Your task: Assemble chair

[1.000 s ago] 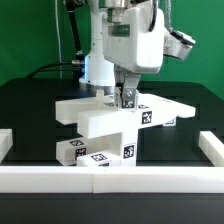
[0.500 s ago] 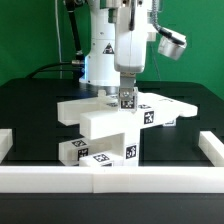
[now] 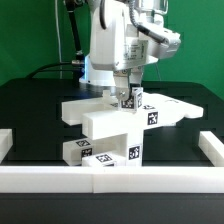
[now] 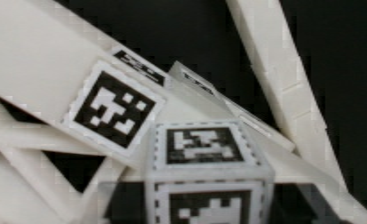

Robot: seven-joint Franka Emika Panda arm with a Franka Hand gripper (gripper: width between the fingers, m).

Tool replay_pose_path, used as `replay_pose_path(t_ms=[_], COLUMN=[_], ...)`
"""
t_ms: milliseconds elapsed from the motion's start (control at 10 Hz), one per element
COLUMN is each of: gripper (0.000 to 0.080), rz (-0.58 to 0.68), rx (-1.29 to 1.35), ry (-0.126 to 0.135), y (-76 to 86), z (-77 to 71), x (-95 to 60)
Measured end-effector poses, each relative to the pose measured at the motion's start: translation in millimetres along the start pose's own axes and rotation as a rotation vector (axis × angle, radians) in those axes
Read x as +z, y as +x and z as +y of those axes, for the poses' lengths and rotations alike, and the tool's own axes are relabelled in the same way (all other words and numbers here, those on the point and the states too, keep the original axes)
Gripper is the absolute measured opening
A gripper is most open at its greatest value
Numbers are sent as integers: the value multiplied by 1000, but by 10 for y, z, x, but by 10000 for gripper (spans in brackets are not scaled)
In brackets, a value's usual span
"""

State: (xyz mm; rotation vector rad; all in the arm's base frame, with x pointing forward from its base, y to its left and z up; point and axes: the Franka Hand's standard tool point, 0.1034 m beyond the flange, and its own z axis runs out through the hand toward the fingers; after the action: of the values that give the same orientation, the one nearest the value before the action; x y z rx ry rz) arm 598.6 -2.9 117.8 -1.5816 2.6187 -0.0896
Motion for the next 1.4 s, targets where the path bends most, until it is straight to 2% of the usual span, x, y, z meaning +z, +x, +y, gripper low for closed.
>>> replay_pose_path(t_ms=[300, 400, 500, 600, 800, 1000, 1400], gripper=[296, 472, 608, 637, 647, 648, 648], rz=[-5, -4, 0, 2, 9, 4, 11], rx=[70, 24, -7, -25, -264, -391, -783], ry=[-2, -5, -17, -29, -38, -44, -43], y=[-10, -6, -2, -9, -22, -52, -61], z=[7, 13, 29, 37, 40, 32, 7], x=[6, 14, 35, 41, 32, 14, -4])
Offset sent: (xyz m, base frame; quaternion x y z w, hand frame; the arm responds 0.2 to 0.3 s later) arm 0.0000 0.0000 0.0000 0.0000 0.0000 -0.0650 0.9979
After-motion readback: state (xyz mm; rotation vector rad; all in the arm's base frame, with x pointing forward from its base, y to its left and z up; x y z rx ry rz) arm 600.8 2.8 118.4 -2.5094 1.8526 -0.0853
